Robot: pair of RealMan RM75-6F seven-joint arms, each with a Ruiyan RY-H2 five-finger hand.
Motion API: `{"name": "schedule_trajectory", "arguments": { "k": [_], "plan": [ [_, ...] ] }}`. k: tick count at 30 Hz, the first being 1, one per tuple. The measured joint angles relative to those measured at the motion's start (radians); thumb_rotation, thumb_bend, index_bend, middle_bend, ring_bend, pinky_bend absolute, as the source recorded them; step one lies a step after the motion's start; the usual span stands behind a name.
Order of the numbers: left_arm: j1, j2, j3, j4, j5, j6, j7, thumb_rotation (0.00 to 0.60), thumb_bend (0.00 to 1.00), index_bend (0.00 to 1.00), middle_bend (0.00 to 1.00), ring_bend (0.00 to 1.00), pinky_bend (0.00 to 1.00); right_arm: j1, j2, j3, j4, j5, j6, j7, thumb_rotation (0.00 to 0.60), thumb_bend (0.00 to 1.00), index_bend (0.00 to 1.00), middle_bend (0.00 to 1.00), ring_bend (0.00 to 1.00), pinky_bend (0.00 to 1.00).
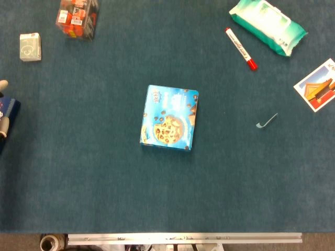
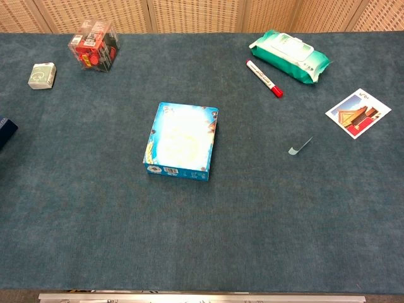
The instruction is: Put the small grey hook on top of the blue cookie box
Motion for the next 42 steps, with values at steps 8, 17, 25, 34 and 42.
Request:
{"name": "schedule_trajectory", "arguments": {
  "k": [8, 17, 25, 34, 42],
  "plan": [
    [0.001, -0.001, 0.003, 0.002, 0.003, 0.0, -0.002, 0.6, 0.37, 0.19, 0.35, 0.32, 0.23, 0.027, 0.001, 0.007, 0.003, -0.006, -0.033, -0.004, 0.6, 0.18, 0.18, 0.31, 0.15, 0.22],
    [0.007, 0.0, 0.008, 0.0, 0.007, 0.005, -0.001, 0.6, 0.37, 0.19, 0.35, 0.32, 0.23, 0.114, 0.016, 0.005, 0.017, -0.05, -0.157, -0.03, 0.6, 0.18, 0.33, 0.33, 0.15, 0.22],
    [0.009, -0.001, 0.01, 0.003, 0.009, 0.005, -0.006, 0.6, 0.37, 0.19, 0.35, 0.32, 0.23, 0.188, -0.058, -0.025, 0.119, -0.092, -0.256, -0.065, 0.6, 0.19, 0.43, 0.34, 0.17, 0.22],
    [0.009, -0.004, 0.015, 0.008, 0.015, 0.002, -0.014, 0.6, 0.37, 0.19, 0.35, 0.32, 0.23, 0.237, -0.187, -0.077, 0.259, -0.141, -0.325, -0.096, 0.6, 0.23, 0.49, 0.34, 0.17, 0.22],
    [0.014, -0.006, 0.018, 0.019, 0.017, 0.006, -0.029, 0.6, 0.37, 0.19, 0.35, 0.32, 0.23, 0.277, -0.3, -0.097, 0.365, -0.163, -0.363, -0.136, 0.6, 0.26, 0.5, 0.3, 0.1, 0.03]
  ]
}}
